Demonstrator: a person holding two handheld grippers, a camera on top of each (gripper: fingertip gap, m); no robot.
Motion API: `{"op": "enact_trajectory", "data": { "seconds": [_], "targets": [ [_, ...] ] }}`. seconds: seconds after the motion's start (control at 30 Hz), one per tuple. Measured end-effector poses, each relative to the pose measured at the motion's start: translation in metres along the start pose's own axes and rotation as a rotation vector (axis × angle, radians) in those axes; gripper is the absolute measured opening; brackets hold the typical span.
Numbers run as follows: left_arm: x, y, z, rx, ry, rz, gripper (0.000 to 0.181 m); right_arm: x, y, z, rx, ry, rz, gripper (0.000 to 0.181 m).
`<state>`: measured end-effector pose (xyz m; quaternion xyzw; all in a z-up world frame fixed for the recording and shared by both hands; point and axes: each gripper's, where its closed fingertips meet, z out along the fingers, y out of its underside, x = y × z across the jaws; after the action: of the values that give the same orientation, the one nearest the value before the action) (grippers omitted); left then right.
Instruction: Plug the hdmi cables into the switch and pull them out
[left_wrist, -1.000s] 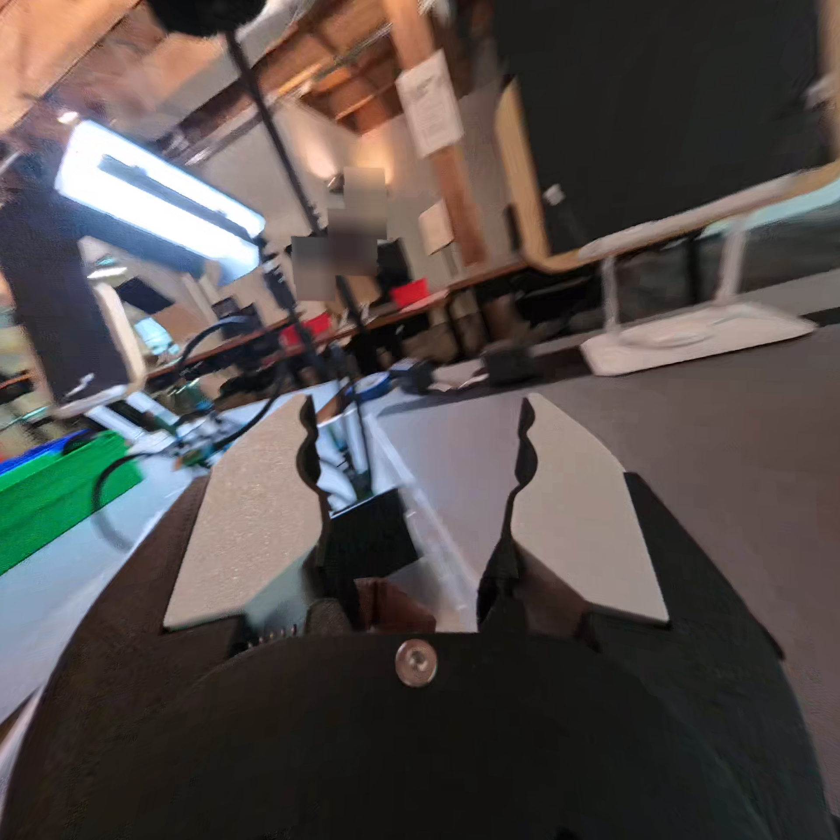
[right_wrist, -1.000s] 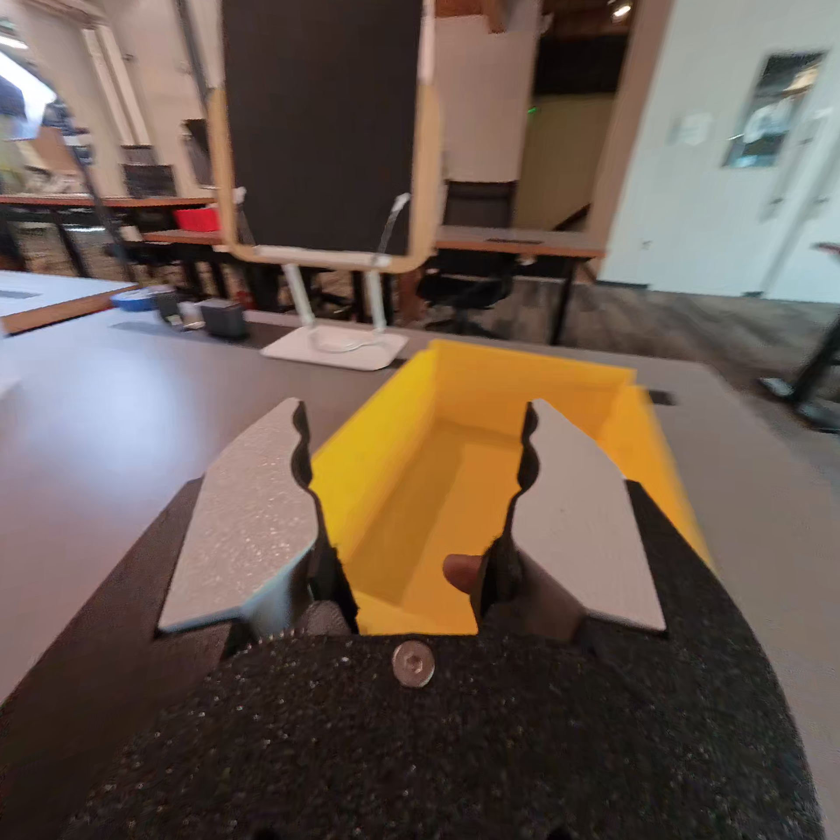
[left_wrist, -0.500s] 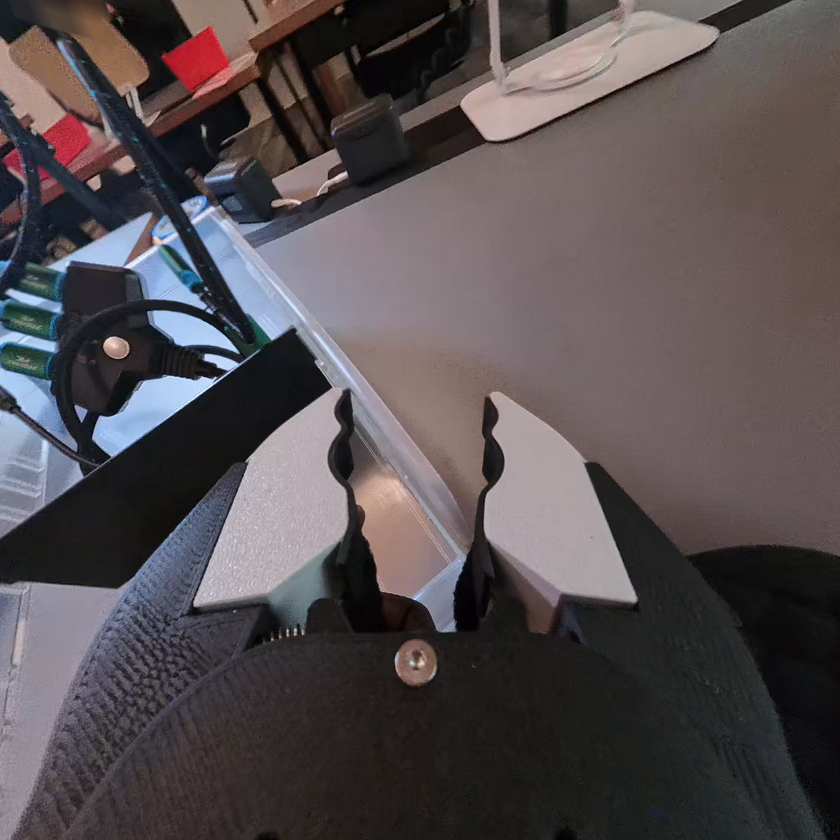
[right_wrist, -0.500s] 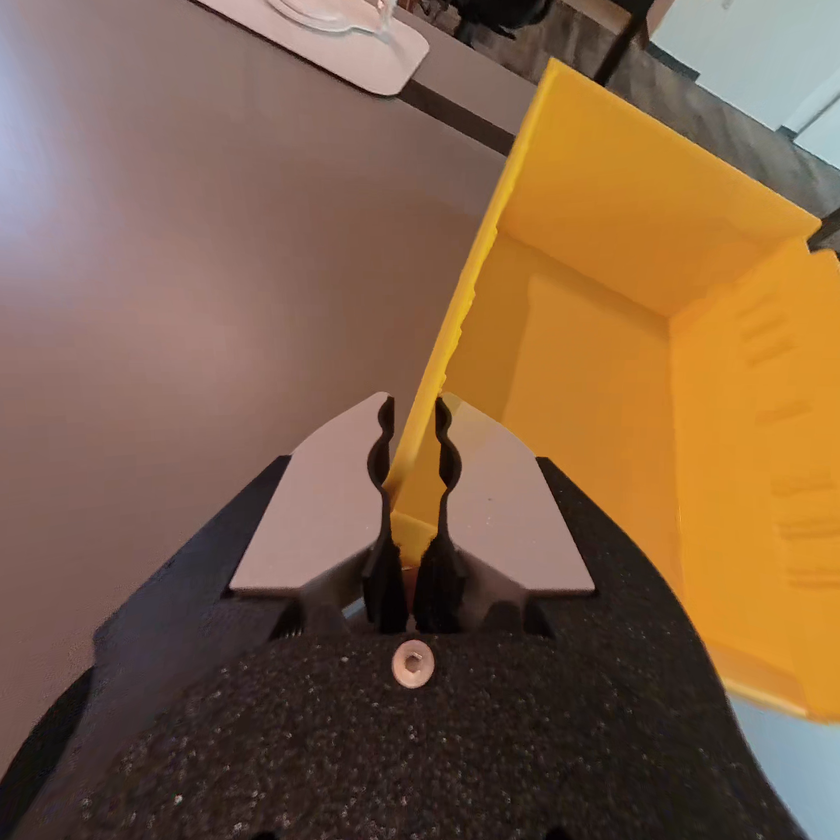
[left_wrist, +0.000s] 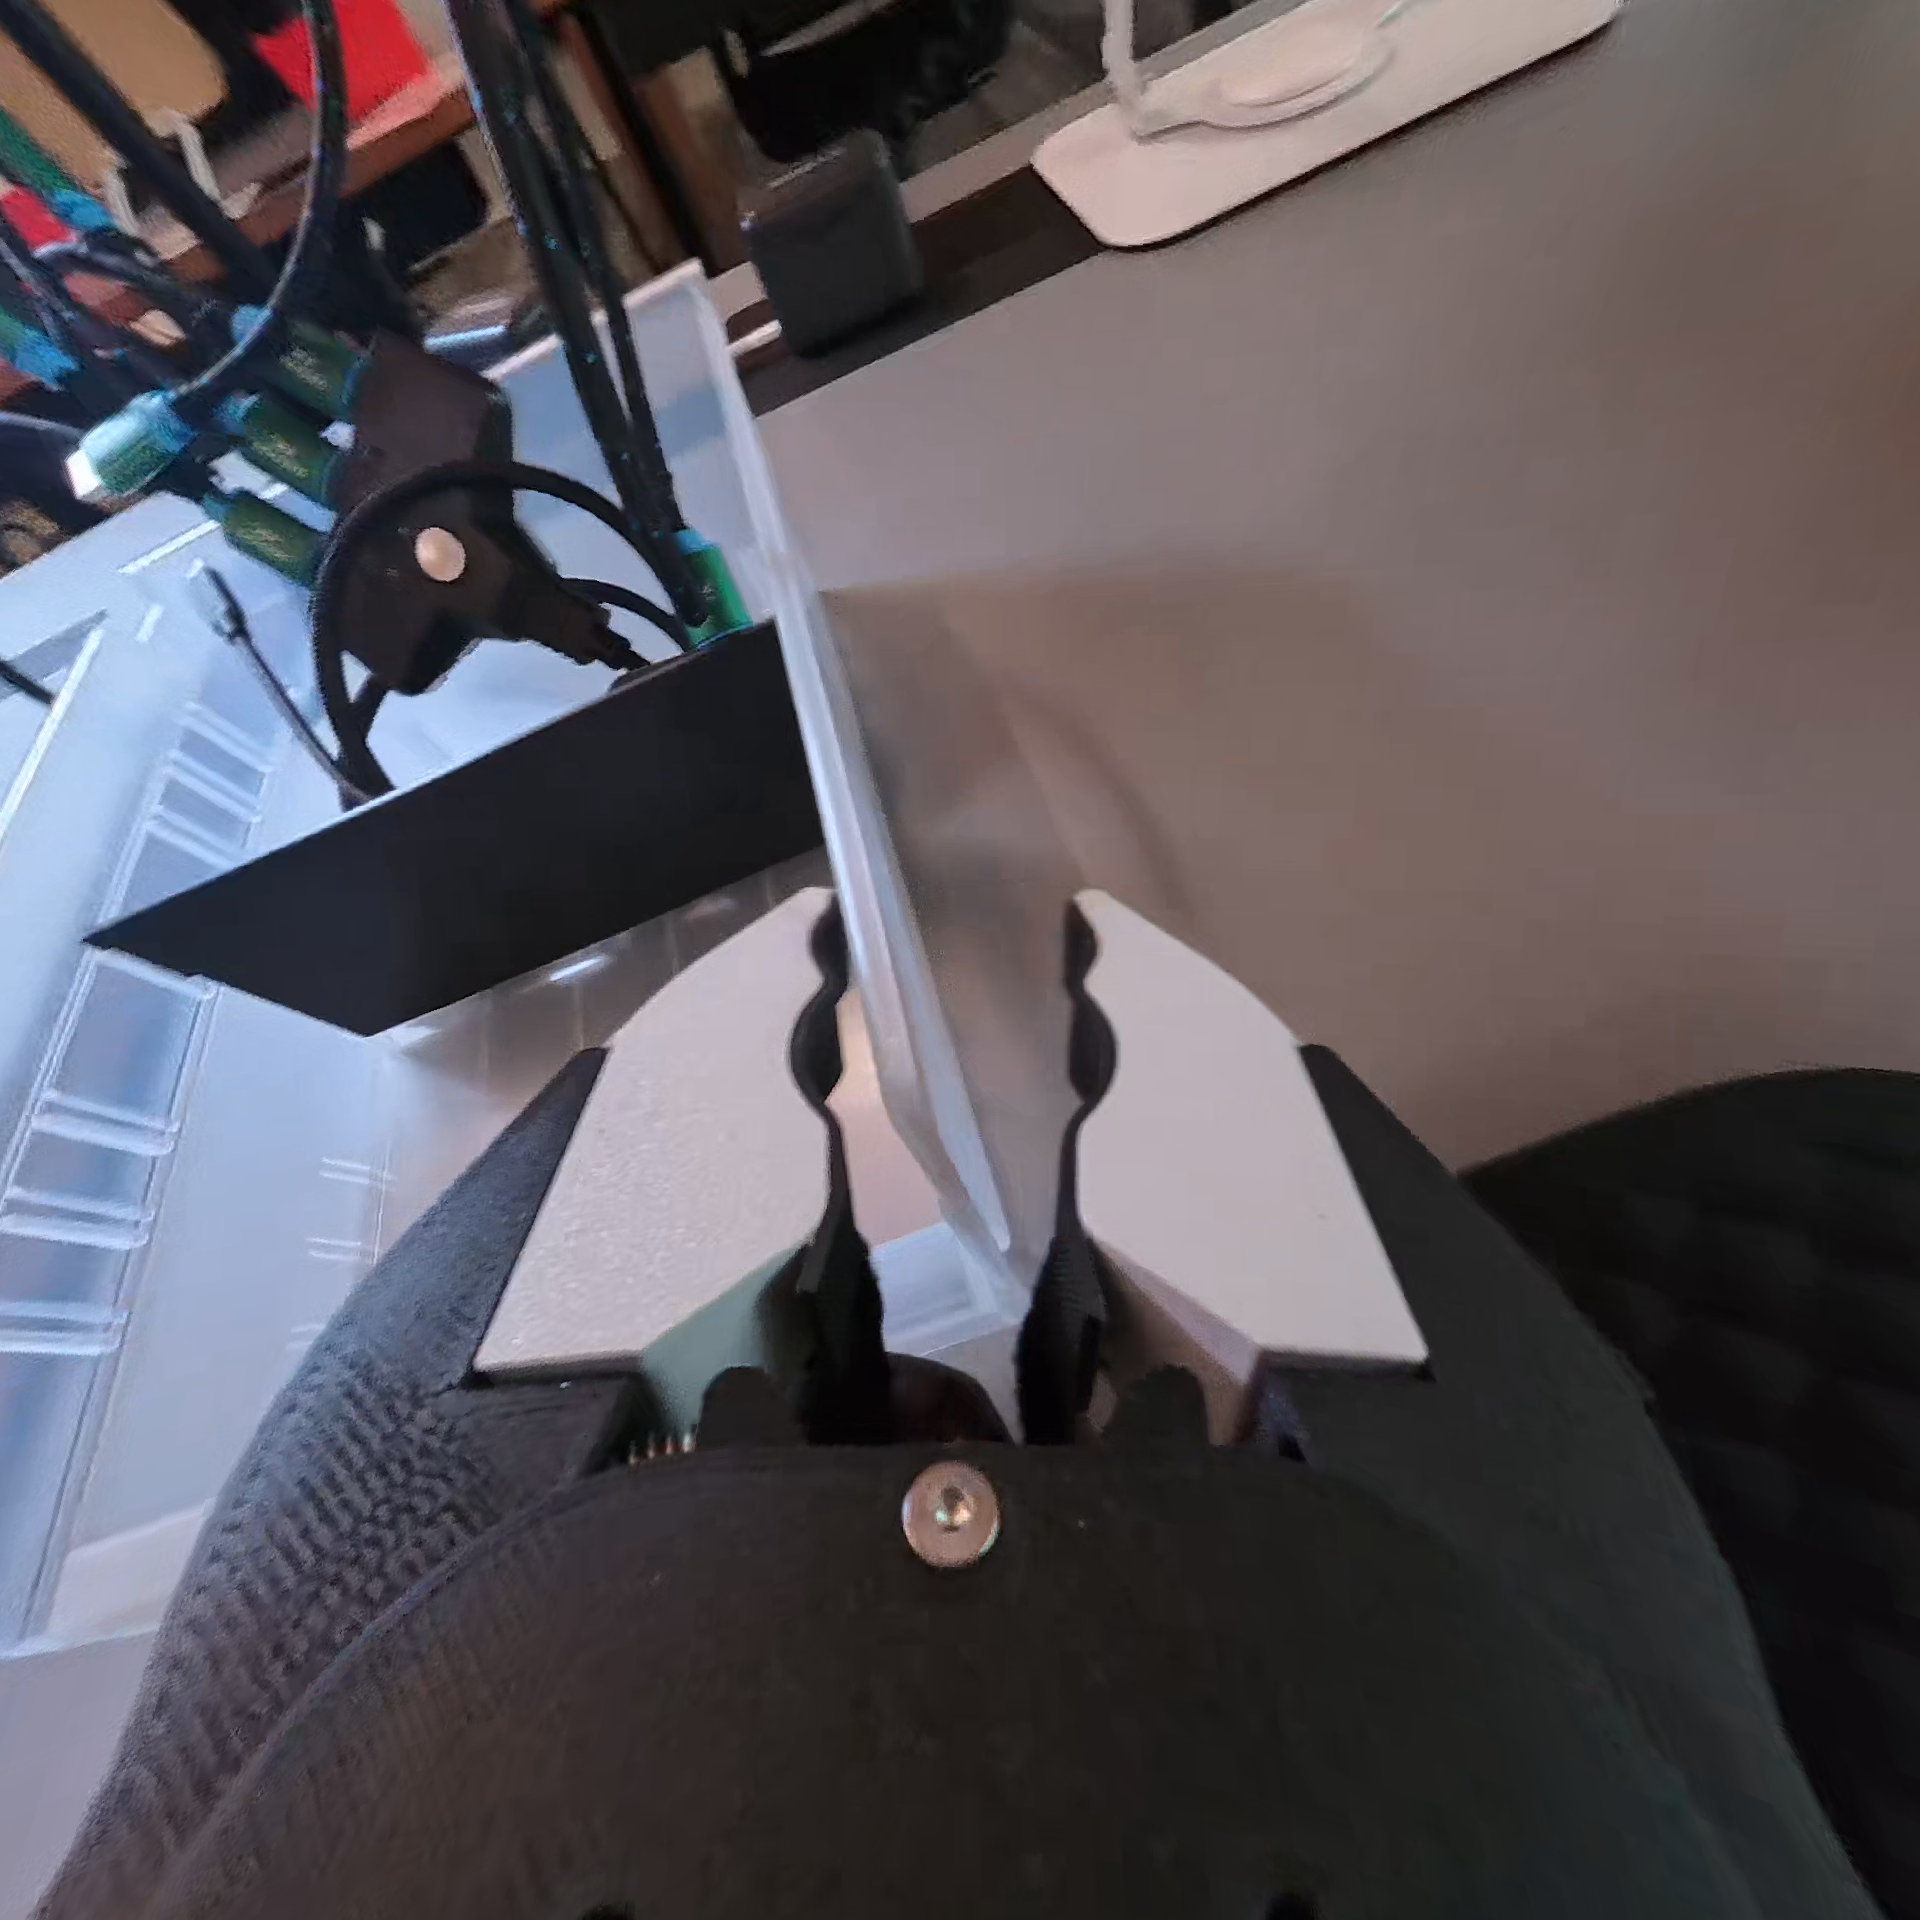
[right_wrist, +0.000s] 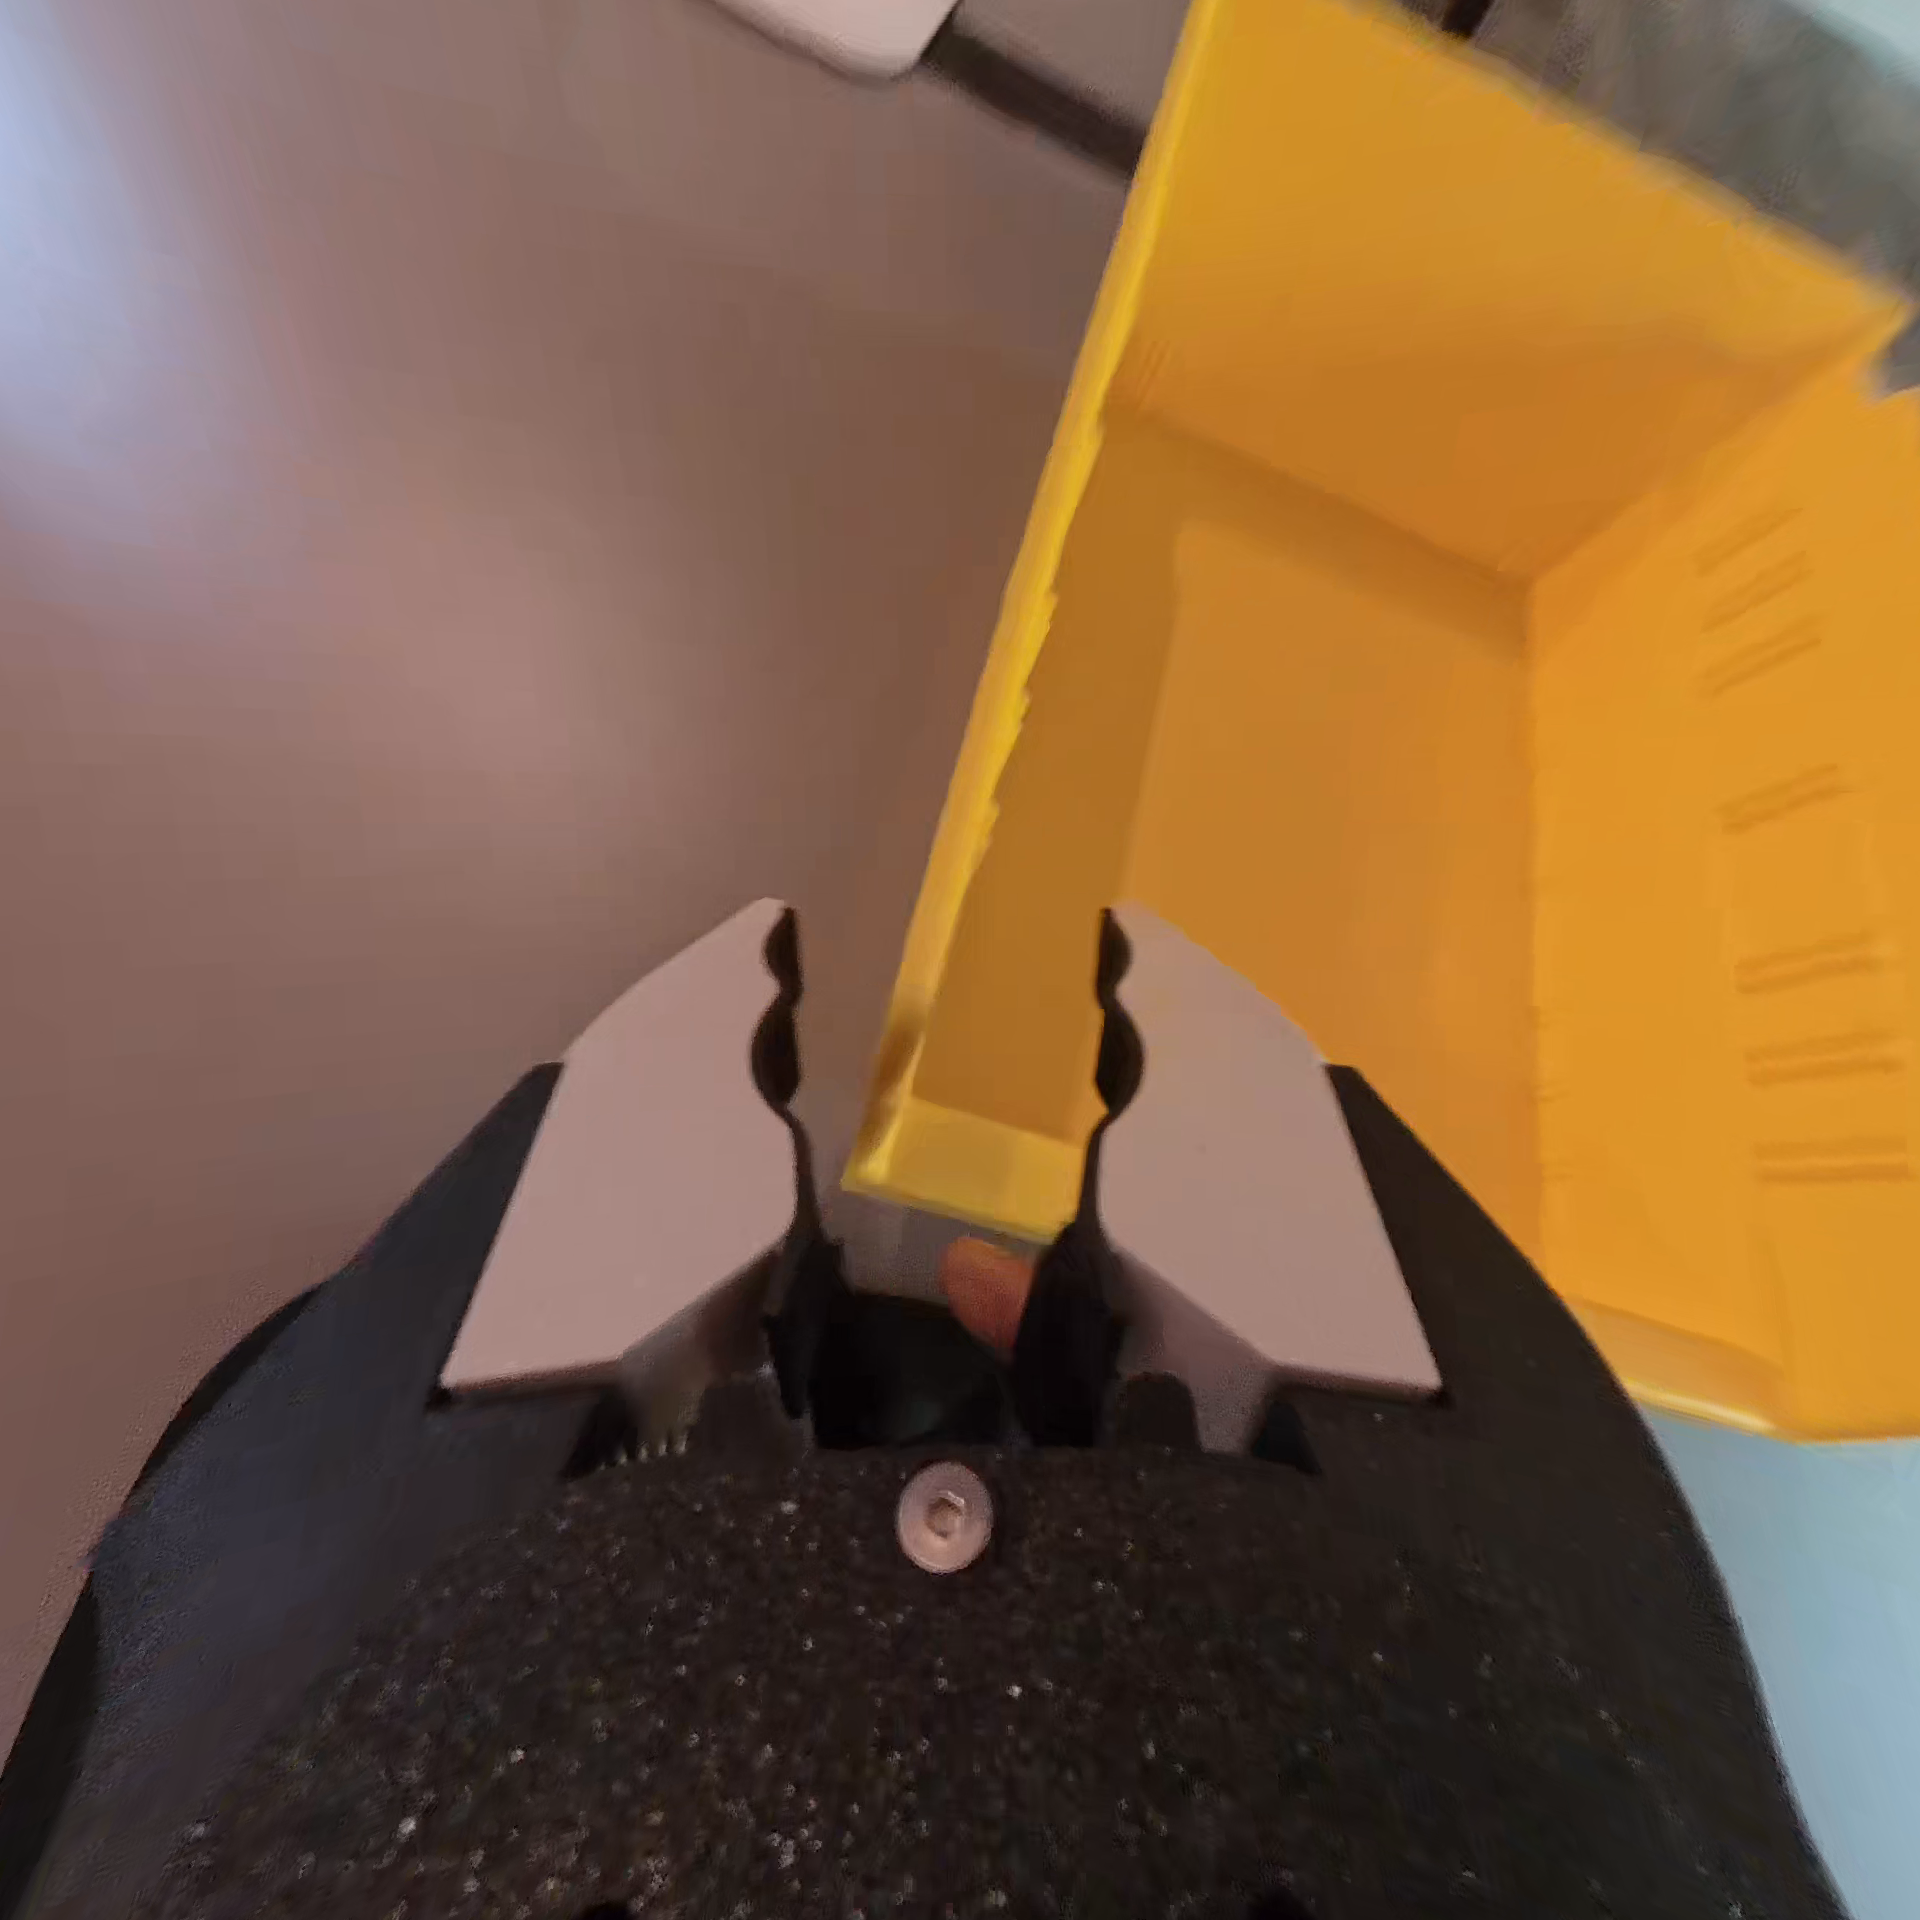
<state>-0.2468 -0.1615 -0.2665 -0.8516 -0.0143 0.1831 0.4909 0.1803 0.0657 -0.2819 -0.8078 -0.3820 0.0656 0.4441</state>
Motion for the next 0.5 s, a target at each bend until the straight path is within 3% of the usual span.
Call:
{"op": "enact_trajectory", "data": {
  "seconds": [0.1,0.2,0.3,0.37,0.43,0.5],
  "targets": [
    [-0.006,-0.035,-0.019,0.121,0.005,0.039,0.054,0.005,-0.045,-0.028,0.218,0.042,-0.038,0.072],
    [-0.037,-0.113,-0.050,0.354,-0.019,0.036,0.054,-0.013,-0.111,-0.061,0.467,-0.035,-0.127,0.073],
    [-0.073,-0.202,-0.084,0.578,-0.044,-0.021,0.054,-0.056,-0.178,-0.079,0.634,-0.281,-0.220,0.076],
    [-0.091,-0.243,-0.099,0.653,-0.102,-0.004,0.054,-0.092,-0.208,-0.077,0.700,-0.508,-0.261,0.079],
    [-0.109,-0.260,-0.099,0.637,-0.182,-0.007,0.055,-0.127,-0.217,-0.059,0.693,-0.742,-0.271,0.083],
    [-0.126,-0.253,-0.087,0.567,-0.240,-0.086,0.059,-0.151,-0.212,-0.027,0.684,-0.910,-0.204,0.093]
  ]
}}
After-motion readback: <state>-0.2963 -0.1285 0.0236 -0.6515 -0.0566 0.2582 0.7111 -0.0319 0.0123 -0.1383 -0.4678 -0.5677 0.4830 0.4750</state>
